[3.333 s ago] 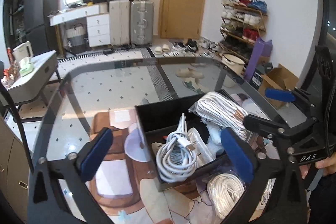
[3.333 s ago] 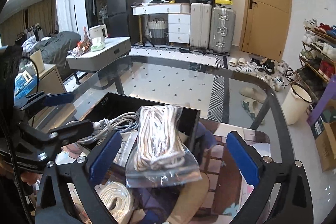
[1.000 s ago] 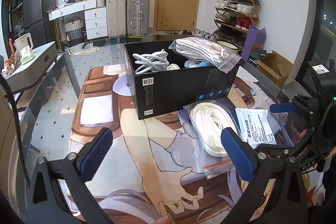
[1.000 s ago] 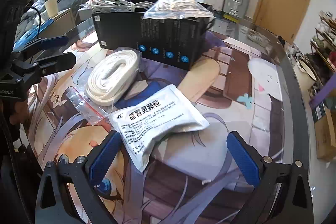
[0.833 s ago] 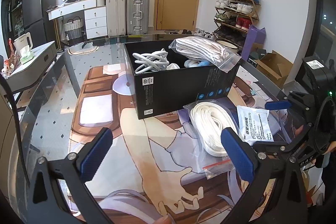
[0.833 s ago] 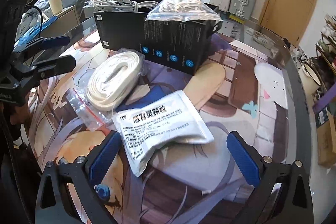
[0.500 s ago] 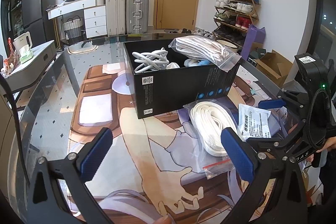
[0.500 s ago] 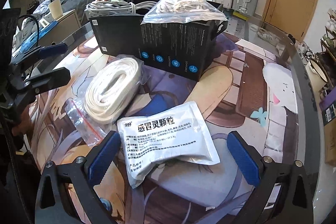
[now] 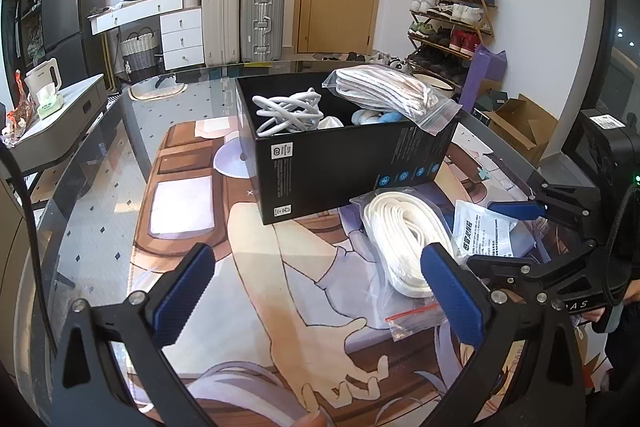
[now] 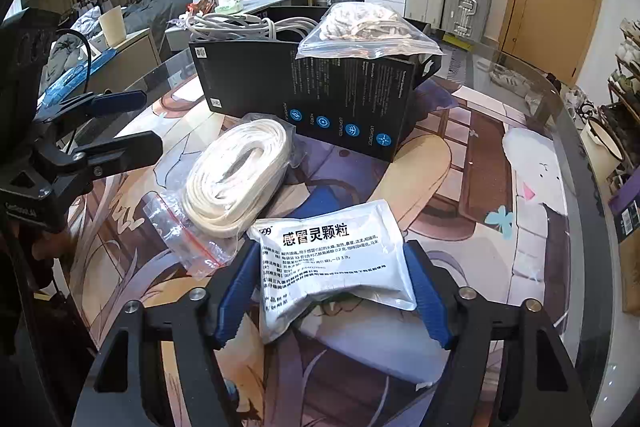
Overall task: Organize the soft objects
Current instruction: 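Grasp the white printed medicine packet with the right tool, then grasp the bagged white strap with the left tool while the right tool lifts the packet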
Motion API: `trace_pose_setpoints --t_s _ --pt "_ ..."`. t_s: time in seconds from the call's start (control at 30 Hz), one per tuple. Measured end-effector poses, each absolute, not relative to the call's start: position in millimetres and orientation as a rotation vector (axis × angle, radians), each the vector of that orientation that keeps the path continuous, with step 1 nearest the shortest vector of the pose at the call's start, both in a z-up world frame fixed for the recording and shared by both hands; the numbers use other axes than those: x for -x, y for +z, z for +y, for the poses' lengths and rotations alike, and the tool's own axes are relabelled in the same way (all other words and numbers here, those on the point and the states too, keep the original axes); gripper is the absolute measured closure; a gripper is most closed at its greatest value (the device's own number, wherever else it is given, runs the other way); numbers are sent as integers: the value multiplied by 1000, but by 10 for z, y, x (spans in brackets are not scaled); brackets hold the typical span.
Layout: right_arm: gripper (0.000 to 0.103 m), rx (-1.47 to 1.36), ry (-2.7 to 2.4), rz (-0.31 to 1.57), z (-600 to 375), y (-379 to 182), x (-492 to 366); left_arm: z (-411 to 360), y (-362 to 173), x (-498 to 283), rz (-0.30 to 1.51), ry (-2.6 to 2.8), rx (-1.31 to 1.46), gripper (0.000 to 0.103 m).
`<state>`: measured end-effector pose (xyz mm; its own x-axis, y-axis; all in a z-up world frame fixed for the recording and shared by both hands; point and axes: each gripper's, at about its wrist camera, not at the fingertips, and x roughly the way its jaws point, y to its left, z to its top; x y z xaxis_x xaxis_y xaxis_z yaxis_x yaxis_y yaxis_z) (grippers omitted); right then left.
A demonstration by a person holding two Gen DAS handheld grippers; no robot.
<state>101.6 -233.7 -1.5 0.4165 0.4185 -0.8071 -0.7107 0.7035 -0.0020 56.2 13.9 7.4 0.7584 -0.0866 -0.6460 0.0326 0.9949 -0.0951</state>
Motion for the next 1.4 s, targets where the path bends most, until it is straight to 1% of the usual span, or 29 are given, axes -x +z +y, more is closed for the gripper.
trace_pose_setpoints --t_s 0.1,0.23,0.73,1.27,1.33,1.4 --pt "39 358 721 877 -2370 -9 -964 140 50 -565 710 -64 79 0" --pt "40 336 716 871 -2415 3 -931 137 47 -564 710 -62 78 0" --pt "40 268 690 820 -2557 139 -892 74 31 -614 746 -71 78 0" --pt "40 221 648 790 -2701 238 -965 -283 -15 -805 837 -157 32 1" --pt "40 217 644 788 -2715 245 -965 -312 -18 -814 844 -168 26 2" --pt "40 215 641 788 -2724 248 -971 -346 -28 -831 852 -176 18 7"
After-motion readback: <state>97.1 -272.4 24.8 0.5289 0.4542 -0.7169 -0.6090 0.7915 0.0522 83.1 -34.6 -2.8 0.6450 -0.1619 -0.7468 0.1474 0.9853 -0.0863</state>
